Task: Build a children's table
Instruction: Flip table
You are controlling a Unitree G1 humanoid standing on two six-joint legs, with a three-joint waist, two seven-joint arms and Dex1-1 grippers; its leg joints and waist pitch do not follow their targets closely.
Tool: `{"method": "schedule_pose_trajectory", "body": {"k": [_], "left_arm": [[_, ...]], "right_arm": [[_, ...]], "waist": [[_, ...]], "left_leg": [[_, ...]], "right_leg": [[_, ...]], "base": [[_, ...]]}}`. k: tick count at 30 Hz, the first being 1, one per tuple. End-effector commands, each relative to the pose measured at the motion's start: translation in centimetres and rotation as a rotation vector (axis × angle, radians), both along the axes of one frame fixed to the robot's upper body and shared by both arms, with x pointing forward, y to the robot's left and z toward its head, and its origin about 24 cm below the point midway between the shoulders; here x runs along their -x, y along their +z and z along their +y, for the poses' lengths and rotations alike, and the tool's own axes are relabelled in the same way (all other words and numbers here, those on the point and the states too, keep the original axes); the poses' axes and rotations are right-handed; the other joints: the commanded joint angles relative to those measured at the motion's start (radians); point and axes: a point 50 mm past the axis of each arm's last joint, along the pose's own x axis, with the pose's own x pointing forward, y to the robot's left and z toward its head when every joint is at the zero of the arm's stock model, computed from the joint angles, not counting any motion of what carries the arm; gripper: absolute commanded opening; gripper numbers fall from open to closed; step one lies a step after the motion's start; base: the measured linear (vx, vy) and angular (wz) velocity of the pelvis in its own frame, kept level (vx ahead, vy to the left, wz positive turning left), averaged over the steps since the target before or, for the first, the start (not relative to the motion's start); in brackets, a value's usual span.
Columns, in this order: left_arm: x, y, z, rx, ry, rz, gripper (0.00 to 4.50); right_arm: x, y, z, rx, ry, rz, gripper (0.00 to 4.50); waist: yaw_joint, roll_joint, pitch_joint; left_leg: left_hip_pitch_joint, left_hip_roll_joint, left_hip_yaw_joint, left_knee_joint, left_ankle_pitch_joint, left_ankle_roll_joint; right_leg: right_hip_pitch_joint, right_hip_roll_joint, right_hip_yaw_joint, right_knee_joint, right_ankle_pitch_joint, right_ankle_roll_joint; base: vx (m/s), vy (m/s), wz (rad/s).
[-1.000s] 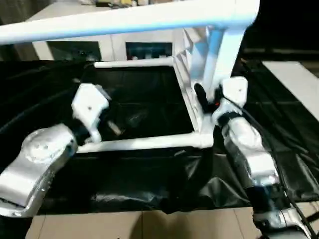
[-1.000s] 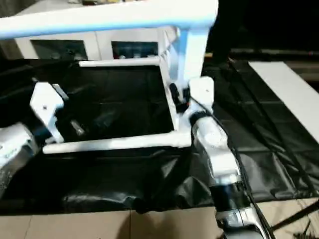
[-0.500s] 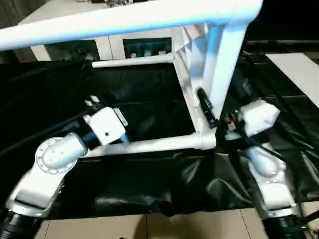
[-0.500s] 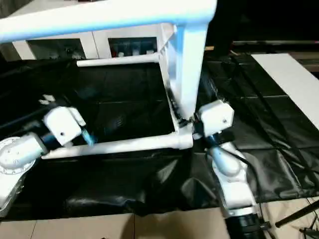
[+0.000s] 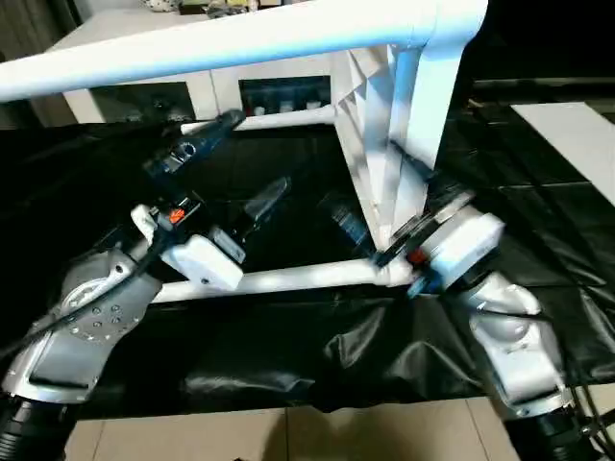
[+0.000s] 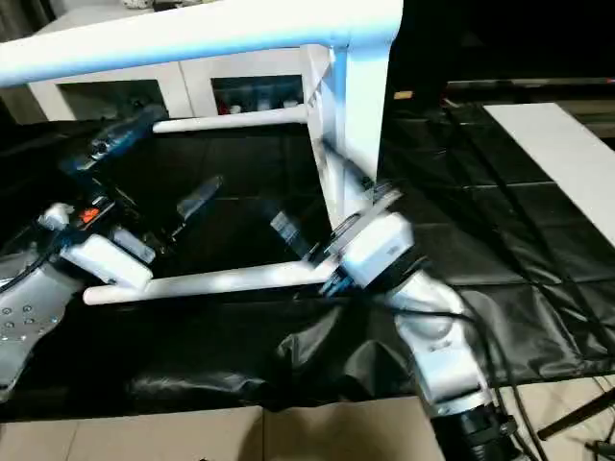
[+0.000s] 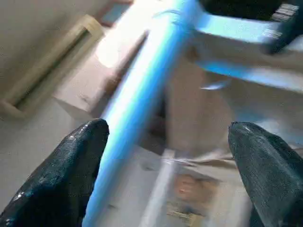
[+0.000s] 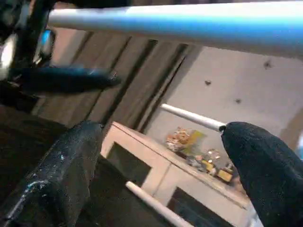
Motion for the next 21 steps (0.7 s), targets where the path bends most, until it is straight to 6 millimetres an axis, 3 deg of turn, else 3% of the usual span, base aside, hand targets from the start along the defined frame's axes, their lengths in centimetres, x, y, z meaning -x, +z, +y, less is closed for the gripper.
{"method": "schedule_pose_trajectory", "body": {"k": [1,2,3,7,8,9,10,11,12,13,14,17,19,20,21], "left_arm": [[-0.5,2.0,1.2,-0.006,0.072,-0.112,4.50],[-0.6,2.2,1.3,-0.007,0.080,-0.121,4.50],[-1.0,3.1,2.0,0.003,0.113,-0.152,4.50],[-1.9,3.9,3.1,-0.012,0.194,-0.186,4.50],[-2.2,3.8,3.5,-0.017,0.215,-0.179,4.50],[-2.5,3.7,3.9,-0.023,0.236,-0.168,4.50],[-2.6,3.6,4.0,-0.024,0.244,-0.162,4.50],[-3.0,3.4,4.5,-0.034,0.266,-0.144,4.50],[-3.3,3.1,4.8,-0.049,0.279,-0.120,4.50],[-3.7,2.8,4.9,-0.063,0.287,-0.095,4.50],[-3.6,2.6,4.9,-0.071,0.278,-0.089,4.50],[-3.7,2.1,4.8,-0.082,0.255,-0.055,4.50],[-3.6,1.6,4.9,-0.093,0.257,-0.037,4.50],[-3.8,1.8,5.3,-0.078,0.282,-0.052,4.50],[-3.9,2.2,5.6,-0.054,0.304,-0.075,4.50]], "right_arm": [[-0.5,-1.0,1.1,0.059,0.055,0.093,4.41],[-0.5,-1.4,1.4,0.083,0.066,0.119,4.41],[-0.5,-2.7,1.8,0.170,0.090,0.172,4.41],[-0.2,-4.0,1.7,0.196,0.079,0.224,4.41],[-0.1,-4.3,1.8,0.190,0.074,0.232,4.41],[0.0,-4.4,1.8,0.193,0.068,0.236,4.41],[0.0,-4.5,1.8,0.196,0.066,0.235,4.41],[0.0,-4.5,2.0,0.191,0.054,0.244,4.41],[0.0,-4.5,2.2,0.180,0.040,0.251,4.41],[-0.1,-4.3,2.3,0.171,0.029,0.256,4.41],[-0.2,-4.2,2.4,0.162,0.024,0.258,4.41],[-0.3,-4.1,2.6,0.157,0.021,0.260,4.41],[-0.3,-4.1,2.9,0.159,0.021,0.261,4.41],[-0.3,-4.1,3.0,0.164,0.022,0.258,4.41],[-0.3,-4.1,3.1,0.171,0.022,0.254,4.41]], "waist": [[0.001,0.012,-0.059],[0.001,0.019,-0.058],[0.002,0.017,-0.058],[0.009,0.017,-0.061],[0.012,0.027,-0.063],[0.011,0.030,-0.063],[0.011,0.028,-0.064],[0.011,0.034,-0.064],[0.011,0.045,-0.064],[0.010,0.040,-0.064],[0.011,0.045,-0.065],[0.012,0.047,-0.066],[0.010,0.055,-0.064],[0.009,0.065,-0.063],[0.006,0.057,-0.062]], "left_leg": [[0.015,0.024,-0.018,-0.075,-0.303,0.017],[0.018,0.023,-0.018,-0.075,-0.319,0.009],[0.015,0.023,-0.019,-0.075,-0.318,0.003],[0.012,0.023,-0.018,-0.072,-0.295,0.002],[0.012,0.023,-0.019,-0.070,-0.288,0.000],[0.012,0.022,-0.019,-0.072,-0.296,-0.003],[0.012,0.022,-0.020,-0.072,-0.299,-0.004],[0.013,0.022,-0.020,-0.072,-0.304,-0.007],[0.014,0.021,-0.022,-0.071,-0.308,-0.009],[0.014,0.021,-0.020,-0.072,-0.314,-0.010],[0.014,0.020,-0.022,-0.072,-0.321,-0.014],[0.014,0.024,-0.024,-0.074,-0.324,-0.016],[0.013,0.022,-0.024,-0.074,-0.338,-0.016],[0.015,0.023,-0.024,-0.074,-0.355,-0.020],[0.015,0.021,-0.022,-0.073,-0.370,-0.019]], "right_leg": [[0.034,-0.039,0.028,-0.062,-0.112,-0.186],[0.031,-0.039,0.027,-0.063,-0.124,-0.189],[0.035,-0.041,0.027,-0.062,-0.121,-0.191],[0.035,-0.044,0.029,-0.062,-0.117,-0.189],[0.033,-0.045,0.029,-0.059,-0.106,-0.184],[0.031,-0.043,0.027,-0.060,-0.107,-0.180],[0.031,-0.043,0.028,-0.059,-0.106,-0.180],[0.030,-0.042,0.027,-0.059,-0.102,-0.182],[0.028,-0.043,0.027,-0.057,-0.102,-0.184],[0.028,-0.042,0.027,-0.060,-0.104,-0.184],[0.029,-0.044,0.028,-0.057,-0.102,-0.187],[0.029,-0.045,0.028,-0.057,-0.086,-0.194],[0.029,-0.044,0.027,-0.055,-0.079,-0.197],[0.026,-0.044,0.026,-0.055,-0.095,-0.195],[0.026,-0.043,0.027,-0.059,-0.113,-0.193]], "base": [[0.000,0.000,0.00],[0.000,0.000,0.00],[0.000,0.000,0.00],[0.000,0.000,0.00],[0.000,0.000,0.00],[0.000,0.000,0.00],[0.000,0.000,0.00],[0.000,0.000,0.00],[0.000,0.000,0.00],[0.000,0.000,0.00],[0.000,0.000,0.00],[0.000,0.000,0.00],[0.000,0.000,0.00],[0.000,0.000,0.00],[0.000,0.000,0.00]]}}
